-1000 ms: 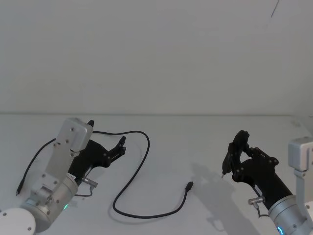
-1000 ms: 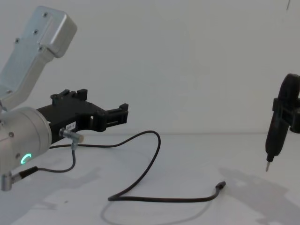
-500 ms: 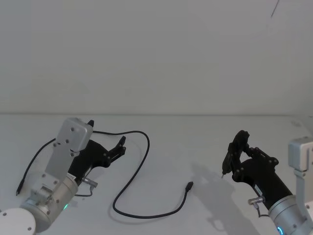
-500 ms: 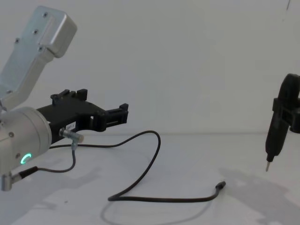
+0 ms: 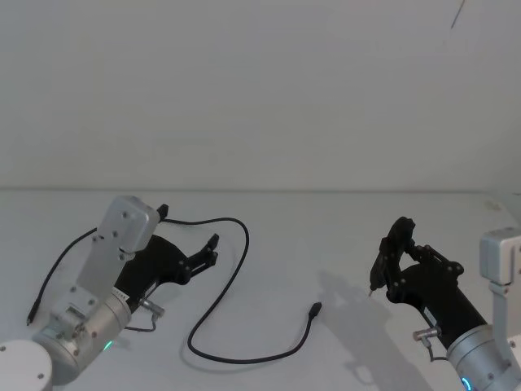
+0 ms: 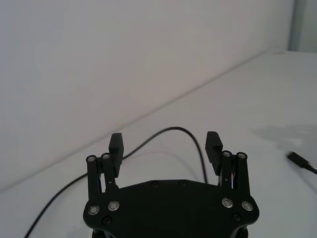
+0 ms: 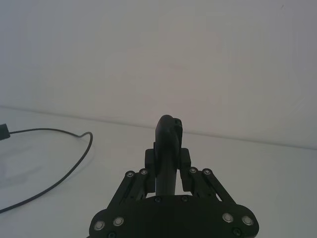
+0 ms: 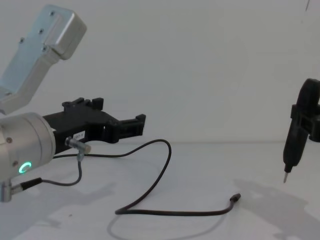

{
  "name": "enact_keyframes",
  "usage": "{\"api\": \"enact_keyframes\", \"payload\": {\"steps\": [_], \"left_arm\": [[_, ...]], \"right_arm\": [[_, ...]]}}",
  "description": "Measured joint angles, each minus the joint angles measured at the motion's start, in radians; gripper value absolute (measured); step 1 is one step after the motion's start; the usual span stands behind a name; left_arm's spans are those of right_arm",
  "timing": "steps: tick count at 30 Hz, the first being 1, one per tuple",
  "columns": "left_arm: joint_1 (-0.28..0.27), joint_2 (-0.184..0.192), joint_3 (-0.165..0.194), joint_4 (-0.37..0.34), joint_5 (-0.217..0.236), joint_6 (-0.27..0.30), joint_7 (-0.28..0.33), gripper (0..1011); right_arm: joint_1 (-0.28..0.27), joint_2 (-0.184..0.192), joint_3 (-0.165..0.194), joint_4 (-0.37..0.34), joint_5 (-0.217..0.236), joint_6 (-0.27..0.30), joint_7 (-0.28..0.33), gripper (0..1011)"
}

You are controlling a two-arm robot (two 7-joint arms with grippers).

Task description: Pick up the data cable with the one hand.

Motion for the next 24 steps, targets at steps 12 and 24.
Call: {"api": "enact_keyframes", "payload": {"steps": [12,24], "left_arm": [[0.005,0.071,-0.004,-0.067,-0.080,0.084,-0.157,1001],[0.001,0.160,-0.004,-0.141,-0.169,0.174,-0.333,1001]], "right_arm": [[0.000,0.000,0.000,0.000,0.000,0.000,0.000,279],[0.000,0.000,0.000,0.000,0.000,0.000,0.000,279]]}}
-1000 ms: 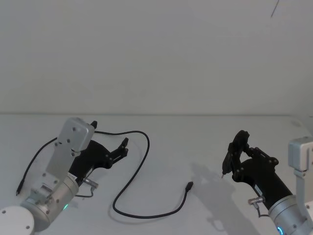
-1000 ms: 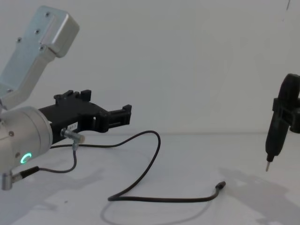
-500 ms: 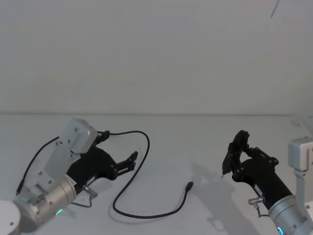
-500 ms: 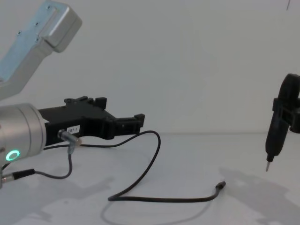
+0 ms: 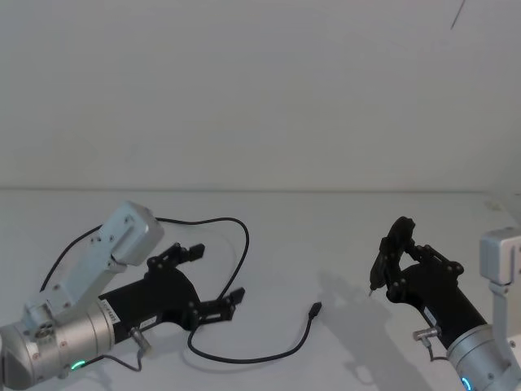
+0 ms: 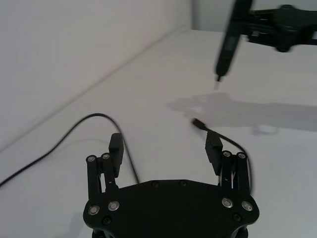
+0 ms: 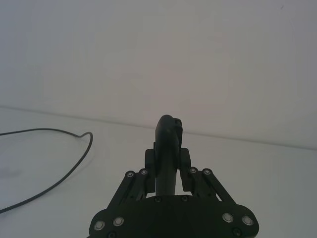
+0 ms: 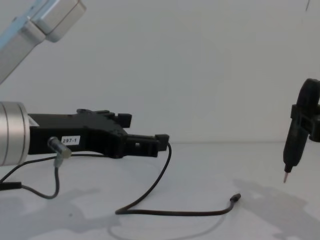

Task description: Pick up the data cable with the one hand.

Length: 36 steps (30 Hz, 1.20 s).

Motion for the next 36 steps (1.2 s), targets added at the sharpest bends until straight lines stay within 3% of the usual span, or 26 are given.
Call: {"api": "enact_keyframes", "payload": {"steps": [8,15,26,36], "left_arm": [[-0.023,0.049,0.023,-0.033,-0.037,0.043,-0.110,1001],[-0.060,0.085,0.063,-0.050,-0.034,0.073,-0.183,1001],[-0.115,0.111,0.140,-0.050,0.059,0.100,-0.209,1001],[-0.153,0.090,0.187,-0.015,0.117,0.122,-0.212,1001]], "right_arm": [[0.000,0.000,0.000,0.000,0.000,0.000,0.000,279],[0.000,0.000,0.000,0.000,0.000,0.000,0.000,279],[0.000,0.000,0.000,0.000,0.000,0.000,0.000,279],[0.000,0.000,0.000,0.000,0.000,0.000,0.000,279]]}}
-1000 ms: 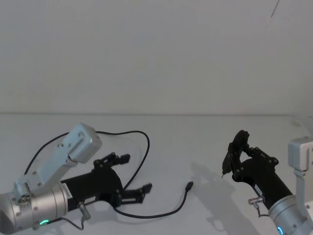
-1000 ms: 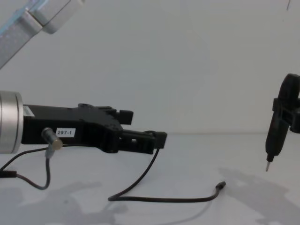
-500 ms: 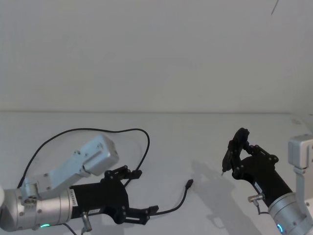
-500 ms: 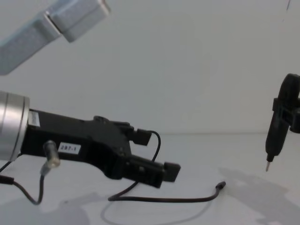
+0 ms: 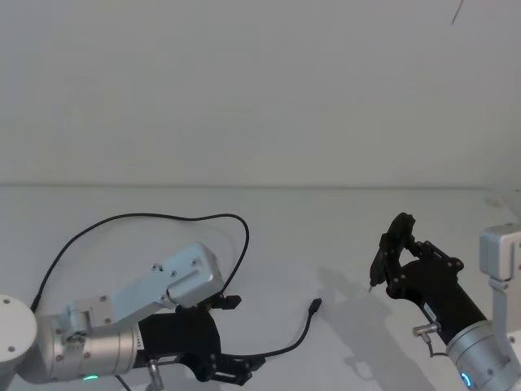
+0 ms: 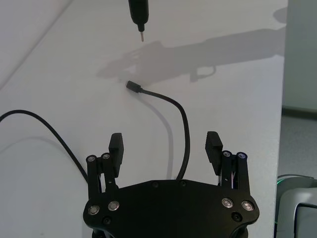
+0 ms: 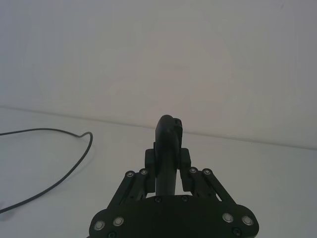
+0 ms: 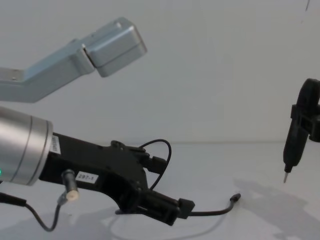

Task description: Pick up the data cable with the one hand.

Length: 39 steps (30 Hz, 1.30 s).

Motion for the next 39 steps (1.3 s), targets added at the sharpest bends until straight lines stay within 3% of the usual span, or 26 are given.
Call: {"api": "enact_keyframes", "payload": {"steps": [25,33,39], "left_arm": [[-0.056,-0.099,0.063,0.109,0.018,0.066,0.009,1001],[-0.063,-0.116,0.073,0.127,0.022,0.081,0.015,865],[-0.067,-0.124,0.077,0.135,0.023,0.088,0.016,685]], "right_arm": [[0.000,0.000,0.000,0.000,0.000,0.000,0.000,279],[0.000,0.000,0.000,0.000,0.000,0.000,0.000,279],[0.000,0.000,0.000,0.000,0.000,0.000,0.000,279]]}}
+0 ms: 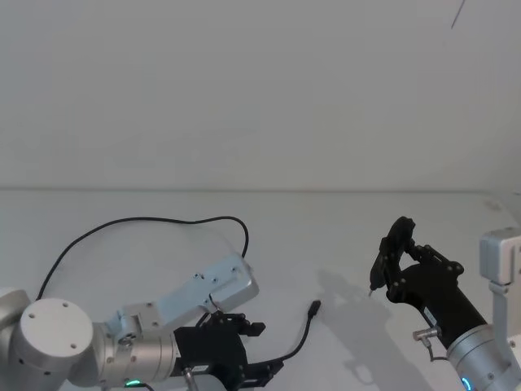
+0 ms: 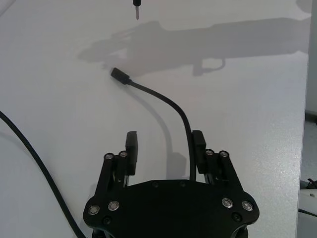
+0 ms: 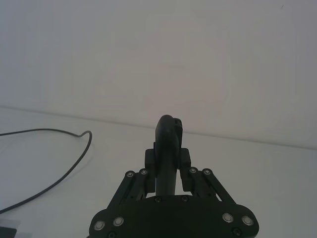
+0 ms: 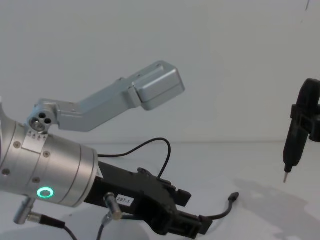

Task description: Pick up the data cable with the one hand.

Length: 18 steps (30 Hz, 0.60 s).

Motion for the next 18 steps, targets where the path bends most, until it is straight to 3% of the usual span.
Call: {"api": "enact_keyframes", "payload": {"steps": [18], "left_arm": [[-0.004,-0.009,0.005,0.009,0.002,0.008,0.003,110]], "right_arm": [[0.000,0.000,0.000,0.000,0.000,0.000,0.000,279]]}}
